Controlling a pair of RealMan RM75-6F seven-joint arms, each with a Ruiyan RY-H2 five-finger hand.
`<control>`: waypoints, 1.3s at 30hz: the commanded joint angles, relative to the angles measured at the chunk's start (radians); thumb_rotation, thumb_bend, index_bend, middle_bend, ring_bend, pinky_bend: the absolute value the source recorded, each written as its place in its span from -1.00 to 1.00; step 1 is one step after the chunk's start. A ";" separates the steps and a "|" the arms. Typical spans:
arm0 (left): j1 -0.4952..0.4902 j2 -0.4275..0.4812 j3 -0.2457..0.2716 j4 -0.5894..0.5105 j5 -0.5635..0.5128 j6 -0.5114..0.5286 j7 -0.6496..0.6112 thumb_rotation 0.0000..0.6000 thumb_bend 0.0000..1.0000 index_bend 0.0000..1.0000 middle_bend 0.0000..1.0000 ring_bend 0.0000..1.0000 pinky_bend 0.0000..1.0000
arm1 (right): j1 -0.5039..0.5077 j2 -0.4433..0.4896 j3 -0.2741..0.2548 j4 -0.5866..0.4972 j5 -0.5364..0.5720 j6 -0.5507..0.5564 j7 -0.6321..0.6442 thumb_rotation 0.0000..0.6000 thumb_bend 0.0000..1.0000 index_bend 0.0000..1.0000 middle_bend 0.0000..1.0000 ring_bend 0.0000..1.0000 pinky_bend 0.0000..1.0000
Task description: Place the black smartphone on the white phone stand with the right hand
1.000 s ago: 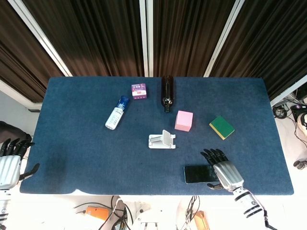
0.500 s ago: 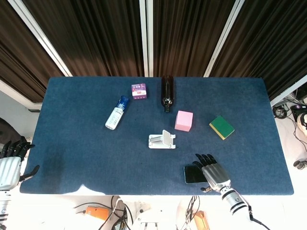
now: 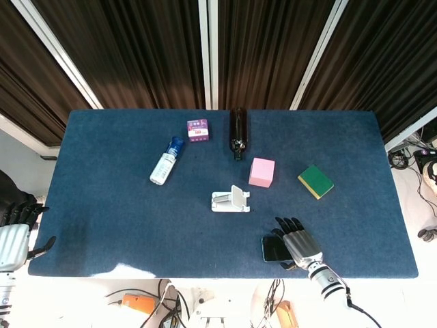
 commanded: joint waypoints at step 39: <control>0.008 0.005 0.001 -0.017 -0.001 0.001 0.011 1.00 -0.64 -0.51 -0.63 -0.81 -1.00 | 0.014 -0.036 0.019 0.202 -0.308 0.060 0.503 1.00 0.03 0.29 0.03 -0.17 -0.14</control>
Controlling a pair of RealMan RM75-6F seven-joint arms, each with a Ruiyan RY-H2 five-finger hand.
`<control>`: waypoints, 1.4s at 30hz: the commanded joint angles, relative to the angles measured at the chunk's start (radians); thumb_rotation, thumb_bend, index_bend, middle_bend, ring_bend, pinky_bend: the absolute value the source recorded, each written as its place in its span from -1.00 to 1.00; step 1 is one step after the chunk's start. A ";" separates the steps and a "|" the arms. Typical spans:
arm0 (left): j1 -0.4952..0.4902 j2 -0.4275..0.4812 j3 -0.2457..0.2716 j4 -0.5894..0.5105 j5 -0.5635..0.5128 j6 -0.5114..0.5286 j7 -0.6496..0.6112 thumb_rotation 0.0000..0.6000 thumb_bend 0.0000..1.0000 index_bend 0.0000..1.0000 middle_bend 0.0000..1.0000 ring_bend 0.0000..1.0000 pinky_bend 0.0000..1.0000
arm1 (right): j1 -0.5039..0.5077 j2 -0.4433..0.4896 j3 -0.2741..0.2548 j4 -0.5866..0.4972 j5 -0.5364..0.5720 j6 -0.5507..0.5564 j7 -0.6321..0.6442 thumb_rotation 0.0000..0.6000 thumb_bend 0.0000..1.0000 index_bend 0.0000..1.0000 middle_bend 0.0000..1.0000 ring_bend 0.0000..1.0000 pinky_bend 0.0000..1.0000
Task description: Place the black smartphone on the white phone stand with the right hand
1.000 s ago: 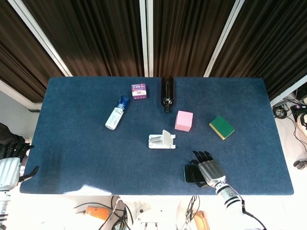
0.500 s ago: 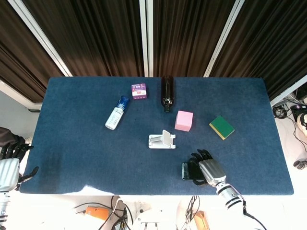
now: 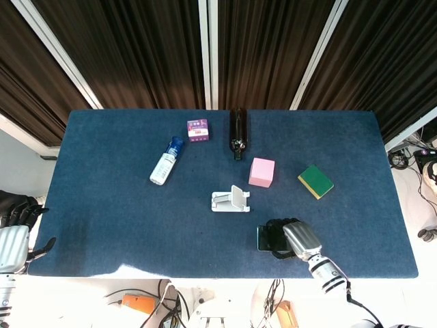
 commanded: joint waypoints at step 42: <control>-0.005 0.040 -0.009 -0.087 -0.026 -0.014 0.068 1.00 -0.64 -0.51 -0.63 -0.81 -1.00 | 0.330 -0.441 0.175 0.791 -0.206 0.154 1.194 1.00 0.03 0.00 -0.19 -0.40 -0.15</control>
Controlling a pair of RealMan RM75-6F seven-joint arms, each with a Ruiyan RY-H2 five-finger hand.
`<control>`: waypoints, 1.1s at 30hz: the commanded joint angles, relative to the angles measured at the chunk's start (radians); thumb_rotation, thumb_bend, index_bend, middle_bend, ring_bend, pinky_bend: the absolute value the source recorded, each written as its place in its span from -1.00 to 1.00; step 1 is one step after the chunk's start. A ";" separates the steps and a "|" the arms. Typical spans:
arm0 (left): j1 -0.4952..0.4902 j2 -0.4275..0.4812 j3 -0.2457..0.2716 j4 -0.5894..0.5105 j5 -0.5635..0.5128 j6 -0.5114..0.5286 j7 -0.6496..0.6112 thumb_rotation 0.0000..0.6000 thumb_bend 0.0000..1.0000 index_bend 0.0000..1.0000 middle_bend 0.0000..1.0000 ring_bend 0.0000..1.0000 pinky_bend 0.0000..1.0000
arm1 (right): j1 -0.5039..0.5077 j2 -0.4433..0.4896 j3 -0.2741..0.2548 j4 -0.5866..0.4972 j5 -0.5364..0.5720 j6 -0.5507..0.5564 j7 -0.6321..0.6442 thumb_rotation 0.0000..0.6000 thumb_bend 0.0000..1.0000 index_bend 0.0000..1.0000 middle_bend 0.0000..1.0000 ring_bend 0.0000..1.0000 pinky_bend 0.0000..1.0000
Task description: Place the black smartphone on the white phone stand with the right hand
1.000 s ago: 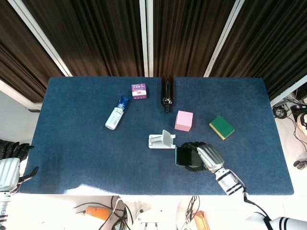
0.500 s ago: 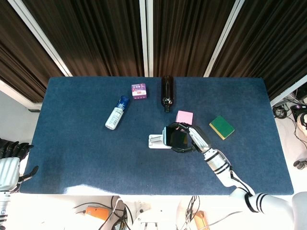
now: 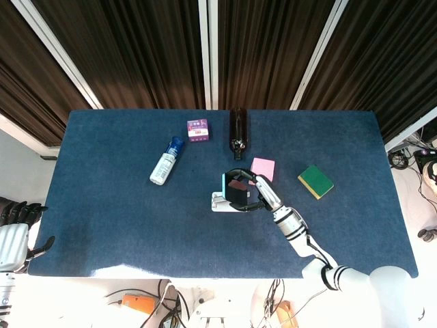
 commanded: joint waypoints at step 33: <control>-0.004 -0.013 -0.002 0.020 -0.006 -0.008 -0.013 1.00 -0.64 -0.51 -0.63 -0.81 -1.00 | 0.006 -0.068 -0.051 0.125 0.048 -0.012 0.104 1.00 -0.34 -0.44 -0.42 -0.63 -0.34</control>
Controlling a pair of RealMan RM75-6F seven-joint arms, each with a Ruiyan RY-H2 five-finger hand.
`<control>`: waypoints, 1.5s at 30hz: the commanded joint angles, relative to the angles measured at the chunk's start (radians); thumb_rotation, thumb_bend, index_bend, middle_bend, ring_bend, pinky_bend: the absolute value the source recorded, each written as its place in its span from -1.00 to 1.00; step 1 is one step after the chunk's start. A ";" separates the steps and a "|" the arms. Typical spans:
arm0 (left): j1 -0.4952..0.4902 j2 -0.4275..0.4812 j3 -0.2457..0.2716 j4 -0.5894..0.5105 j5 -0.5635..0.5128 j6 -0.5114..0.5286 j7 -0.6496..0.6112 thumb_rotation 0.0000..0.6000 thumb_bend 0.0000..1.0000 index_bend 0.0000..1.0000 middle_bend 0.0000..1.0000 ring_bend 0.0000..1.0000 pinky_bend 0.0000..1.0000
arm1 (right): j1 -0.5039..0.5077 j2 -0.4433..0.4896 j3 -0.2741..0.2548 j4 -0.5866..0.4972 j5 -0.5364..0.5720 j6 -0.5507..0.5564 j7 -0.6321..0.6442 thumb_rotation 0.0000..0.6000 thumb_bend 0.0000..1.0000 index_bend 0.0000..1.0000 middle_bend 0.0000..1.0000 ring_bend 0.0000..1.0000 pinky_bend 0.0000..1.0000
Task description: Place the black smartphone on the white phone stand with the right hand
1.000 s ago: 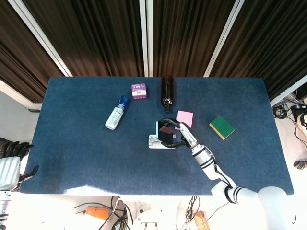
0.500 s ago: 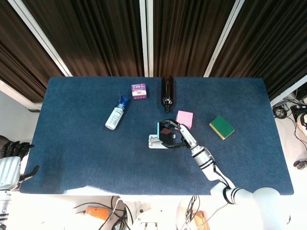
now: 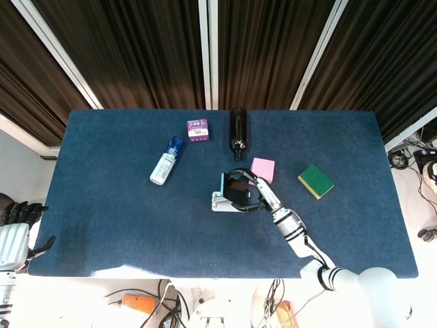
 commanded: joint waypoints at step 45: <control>-0.018 -0.030 -0.012 0.056 0.037 0.023 -0.049 1.00 -0.64 -0.52 -0.63 -0.81 -1.00 | -0.463 0.908 -0.150 -0.914 0.081 0.335 -0.954 1.00 -0.36 -1.00 -0.95 -1.00 -1.00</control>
